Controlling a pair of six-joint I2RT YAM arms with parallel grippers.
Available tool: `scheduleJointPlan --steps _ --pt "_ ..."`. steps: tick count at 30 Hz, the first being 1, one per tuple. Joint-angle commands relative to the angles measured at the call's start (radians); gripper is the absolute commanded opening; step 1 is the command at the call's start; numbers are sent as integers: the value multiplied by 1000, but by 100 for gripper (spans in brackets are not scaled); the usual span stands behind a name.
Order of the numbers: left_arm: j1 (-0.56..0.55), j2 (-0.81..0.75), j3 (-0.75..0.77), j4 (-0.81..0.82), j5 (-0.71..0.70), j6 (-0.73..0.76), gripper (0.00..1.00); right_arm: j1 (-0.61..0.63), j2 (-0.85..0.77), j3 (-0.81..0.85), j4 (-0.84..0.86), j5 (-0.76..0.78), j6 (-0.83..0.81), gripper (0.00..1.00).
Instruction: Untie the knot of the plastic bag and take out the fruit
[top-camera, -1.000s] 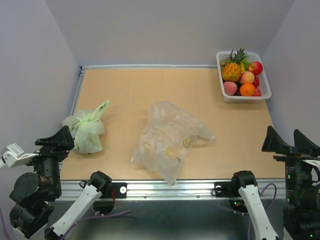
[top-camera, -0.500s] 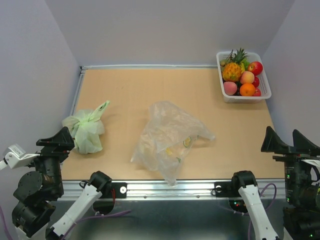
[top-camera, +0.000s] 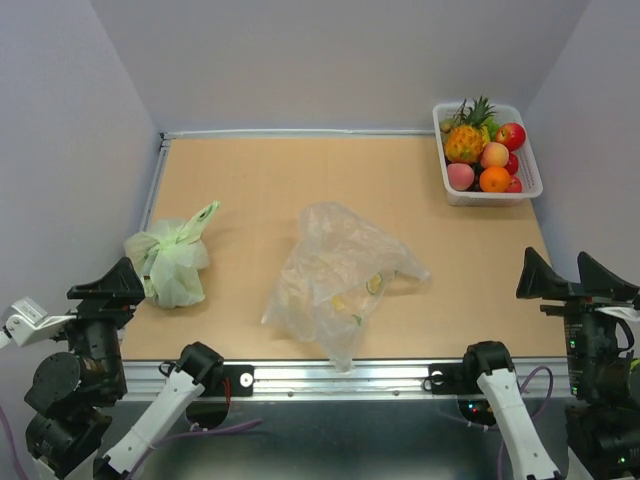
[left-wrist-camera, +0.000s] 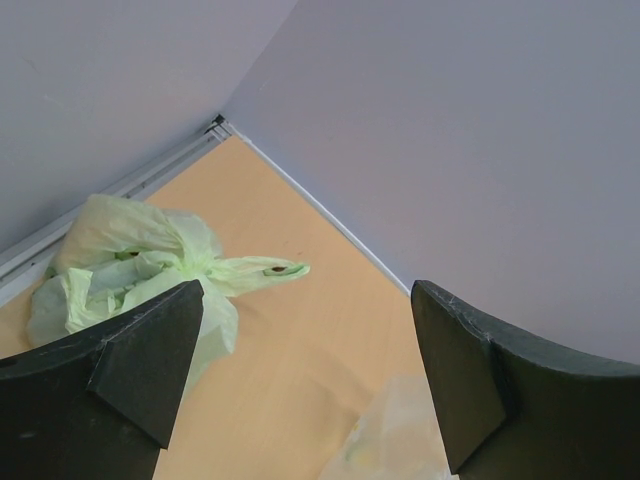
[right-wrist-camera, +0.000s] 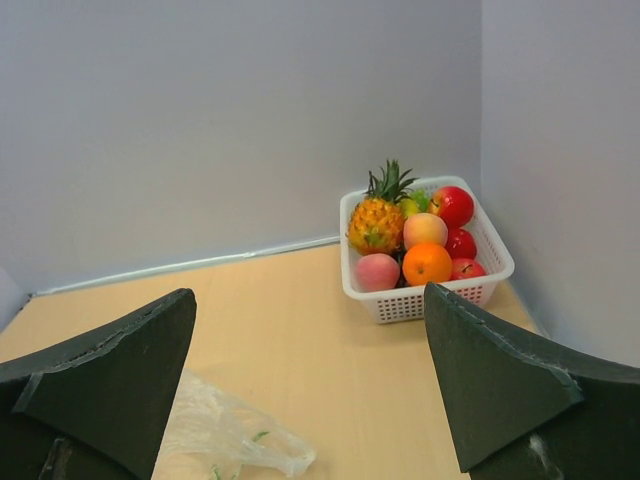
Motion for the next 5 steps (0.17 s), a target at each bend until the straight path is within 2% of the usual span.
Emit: scheduleJointPlan --steps 1,5 --pt "-2 -2 -13 53 -24 22 95 5 28 -12 22 -28 -6 100" --pt "-2 0 -19 63 -20 31 95 5 38 -13 30 -42 -9 100"
